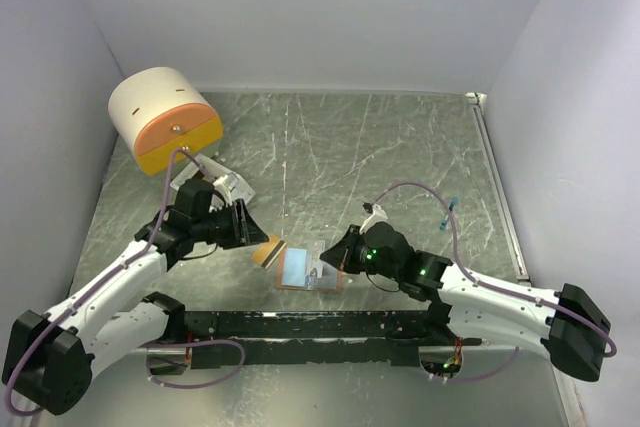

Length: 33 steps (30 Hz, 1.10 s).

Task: Put the credit cards into the card holder
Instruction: Adjust the credit card, then adjust the credit card at the center of the board.

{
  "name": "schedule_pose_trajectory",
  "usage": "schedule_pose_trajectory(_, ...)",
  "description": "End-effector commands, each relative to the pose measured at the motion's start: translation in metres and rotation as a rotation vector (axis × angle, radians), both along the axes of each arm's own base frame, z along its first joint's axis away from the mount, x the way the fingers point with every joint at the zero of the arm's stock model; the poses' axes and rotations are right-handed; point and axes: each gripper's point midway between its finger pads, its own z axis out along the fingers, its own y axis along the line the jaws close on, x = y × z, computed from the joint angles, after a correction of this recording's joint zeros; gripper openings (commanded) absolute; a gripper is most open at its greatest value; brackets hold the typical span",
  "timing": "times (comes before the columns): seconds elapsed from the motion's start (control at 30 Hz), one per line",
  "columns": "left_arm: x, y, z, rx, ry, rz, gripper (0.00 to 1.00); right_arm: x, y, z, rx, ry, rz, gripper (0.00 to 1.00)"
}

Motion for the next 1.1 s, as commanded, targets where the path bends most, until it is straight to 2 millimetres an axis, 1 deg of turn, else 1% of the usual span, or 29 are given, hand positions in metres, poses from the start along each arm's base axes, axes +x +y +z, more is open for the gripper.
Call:
schedule_pose_trajectory(0.0,-0.007,-0.006,-0.013,0.041,-0.006,-0.041,0.47,0.005,-0.005,-0.013,-0.025,0.027,-0.002,0.0)
schedule_pose_trajectory(0.03,-0.008,-0.007,-0.016,0.052,-0.001,-0.043,0.46,0.004,-0.005,-0.016,-0.02,0.034,0.003,0.0)
schedule_pose_trajectory(0.17,-0.019,-0.018,-0.03,0.046,0.04,-0.071,0.29,0.007,-0.008,-0.024,-0.006,0.051,-0.006,0.0)
schedule_pose_trajectory(0.23,-0.023,-0.024,-0.037,0.04,0.053,-0.08,0.22,0.009,-0.009,-0.025,0.008,0.051,-0.013,0.0)
schedule_pose_trajectory(0.33,-0.028,-0.03,-0.048,0.058,0.066,-0.091,0.15,0.011,-0.01,-0.026,0.027,0.053,-0.019,0.0)
schedule_pose_trajectory(0.4,-0.029,-0.032,-0.052,0.079,0.067,-0.096,0.14,0.011,-0.011,-0.029,0.027,0.057,-0.022,0.0)
schedule_pose_trajectory(0.43,-0.027,-0.031,-0.054,0.1,0.066,-0.089,0.15,0.011,-0.012,-0.031,0.029,0.059,-0.022,0.0)
schedule_pose_trajectory(0.47,-0.023,-0.028,-0.056,0.129,0.06,-0.07,0.19,0.011,-0.012,-0.032,0.032,0.061,-0.02,0.0)
schedule_pose_trajectory(0.53,-0.01,-0.014,-0.061,0.215,0.036,0.008,0.29,0.01,-0.011,-0.033,0.039,0.066,-0.018,0.0)
schedule_pose_trajectory(0.6,0.0,-0.003,-0.064,0.278,0.025,0.07,0.33,0.01,-0.011,-0.033,0.039,0.066,-0.017,0.0)
schedule_pose_trajectory(0.7,0.005,0.004,-0.07,0.331,0.021,0.101,0.45,0.009,-0.012,-0.031,0.041,0.061,-0.014,0.0)
schedule_pose_trajectory(0.83,0.014,0.013,-0.076,0.407,-0.002,0.105,0.56,0.009,-0.013,-0.031,0.045,0.055,-0.019,0.0)
schedule_pose_trajectory(0.93,0.019,0.017,-0.08,0.451,-0.014,0.107,0.6,0.008,-0.012,-0.031,0.049,0.058,-0.011,0.0)
schedule_pose_trajectory(1.07,0.022,0.019,-0.086,0.48,-0.014,0.108,0.61,0.01,-0.014,-0.033,0.035,0.052,-0.018,0.0)
